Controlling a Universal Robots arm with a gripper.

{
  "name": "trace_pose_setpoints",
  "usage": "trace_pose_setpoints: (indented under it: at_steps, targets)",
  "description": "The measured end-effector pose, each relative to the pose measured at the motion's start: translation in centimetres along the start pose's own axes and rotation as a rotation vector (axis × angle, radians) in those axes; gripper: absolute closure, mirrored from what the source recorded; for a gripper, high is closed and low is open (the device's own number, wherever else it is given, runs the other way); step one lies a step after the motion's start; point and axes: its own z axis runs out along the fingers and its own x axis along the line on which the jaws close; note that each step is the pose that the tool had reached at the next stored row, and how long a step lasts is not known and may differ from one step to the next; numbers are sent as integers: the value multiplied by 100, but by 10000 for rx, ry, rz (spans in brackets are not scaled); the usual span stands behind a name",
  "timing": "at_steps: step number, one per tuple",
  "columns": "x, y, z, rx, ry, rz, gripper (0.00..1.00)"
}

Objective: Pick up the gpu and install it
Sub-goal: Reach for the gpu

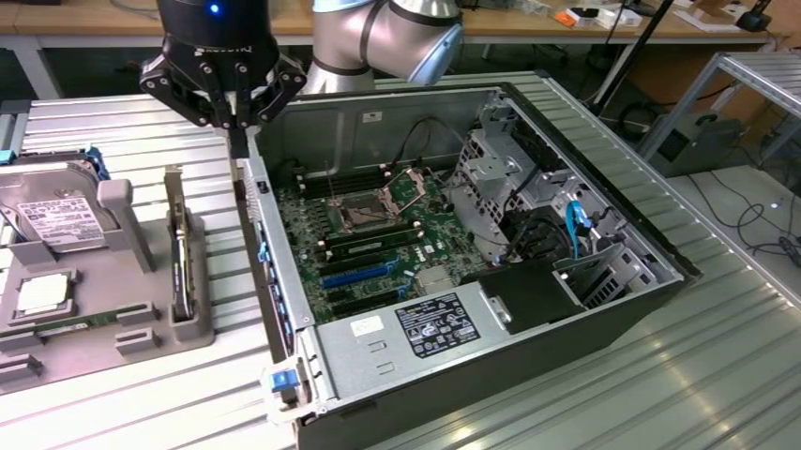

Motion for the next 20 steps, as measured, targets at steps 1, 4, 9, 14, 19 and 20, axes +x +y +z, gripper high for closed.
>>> trace_pose_setpoints:
  at_steps: [1,4,9,14,19,20]
  targets:
    - [9,-1,0,0,0,0,89]
    - [28,-2,0,-1,-1,0,89]
    - [58,-4,-1,-1,0,0,89]
    - [94,-7,-3,0,0,0,89]
    - [132,-10,-3,0,0,-1,89]
    - [136,-10,-4,0,0,0,89]
